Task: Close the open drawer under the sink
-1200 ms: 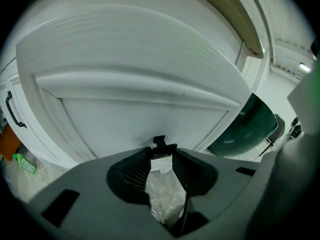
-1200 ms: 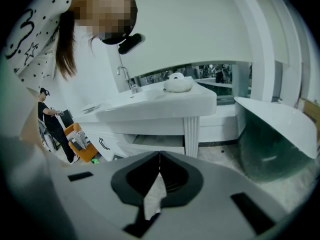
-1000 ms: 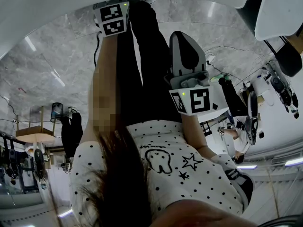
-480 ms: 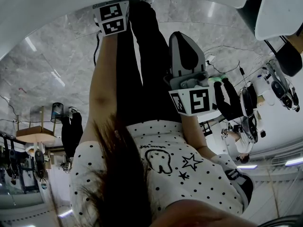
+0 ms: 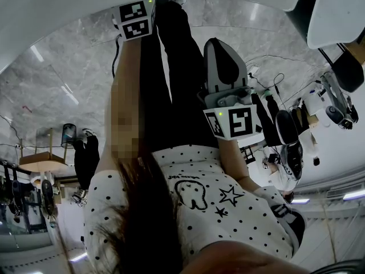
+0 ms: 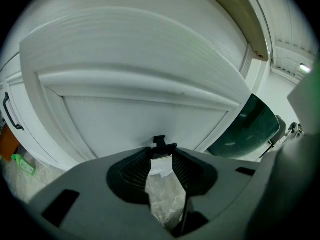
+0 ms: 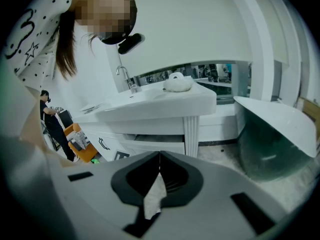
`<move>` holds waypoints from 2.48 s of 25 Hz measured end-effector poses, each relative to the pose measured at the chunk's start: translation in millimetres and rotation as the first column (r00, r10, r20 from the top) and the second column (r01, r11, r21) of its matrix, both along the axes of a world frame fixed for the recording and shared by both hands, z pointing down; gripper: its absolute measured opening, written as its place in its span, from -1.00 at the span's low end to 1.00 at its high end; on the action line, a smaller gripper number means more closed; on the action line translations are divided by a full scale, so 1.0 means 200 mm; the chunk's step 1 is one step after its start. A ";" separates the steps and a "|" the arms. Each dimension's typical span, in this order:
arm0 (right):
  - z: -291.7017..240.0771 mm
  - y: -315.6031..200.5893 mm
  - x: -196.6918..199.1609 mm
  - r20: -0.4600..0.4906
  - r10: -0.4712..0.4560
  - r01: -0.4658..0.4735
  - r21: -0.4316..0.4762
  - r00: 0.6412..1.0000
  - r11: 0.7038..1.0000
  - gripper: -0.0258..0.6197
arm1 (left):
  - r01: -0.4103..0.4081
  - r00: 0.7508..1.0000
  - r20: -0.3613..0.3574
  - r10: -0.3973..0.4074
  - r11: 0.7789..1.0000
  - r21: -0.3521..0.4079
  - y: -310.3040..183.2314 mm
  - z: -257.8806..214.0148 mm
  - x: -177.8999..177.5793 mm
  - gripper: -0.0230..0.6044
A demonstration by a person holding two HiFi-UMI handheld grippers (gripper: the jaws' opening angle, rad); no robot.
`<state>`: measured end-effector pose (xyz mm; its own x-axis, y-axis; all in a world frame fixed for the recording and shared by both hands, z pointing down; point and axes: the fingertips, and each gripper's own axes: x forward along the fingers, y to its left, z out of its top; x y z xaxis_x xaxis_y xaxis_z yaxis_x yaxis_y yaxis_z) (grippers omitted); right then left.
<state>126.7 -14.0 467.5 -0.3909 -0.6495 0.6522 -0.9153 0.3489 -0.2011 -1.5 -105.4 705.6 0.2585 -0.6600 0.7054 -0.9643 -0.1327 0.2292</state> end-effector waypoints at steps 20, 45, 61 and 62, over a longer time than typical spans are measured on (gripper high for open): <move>0.03 0.04 -0.01 0.002 -0.005 0.005 -0.011 1.000 1.000 -0.88 | 0.016 1.000 0.003 -0.016 1.000 0.016 -0.08 -0.01 -0.02 -0.51; 0.01 0.01 0.03 0.001 -0.007 0.007 -0.011 1.000 1.000 -0.88 | 0.027 1.000 0.015 -0.027 0.999 0.036 -0.15 -0.03 -0.03 -0.50; -0.03 0.07 0.05 0.001 -0.001 0.001 0.005 1.000 1.000 -0.88 | 0.069 0.998 -0.019 -0.068 0.996 0.059 -0.15 -0.03 -0.04 -0.50; -0.03 0.07 0.04 0.002 0.001 -0.001 0.006 1.000 1.000 -0.88 | 0.068 0.997 -0.030 -0.066 0.996 0.053 -0.14 -0.01 -0.03 -0.50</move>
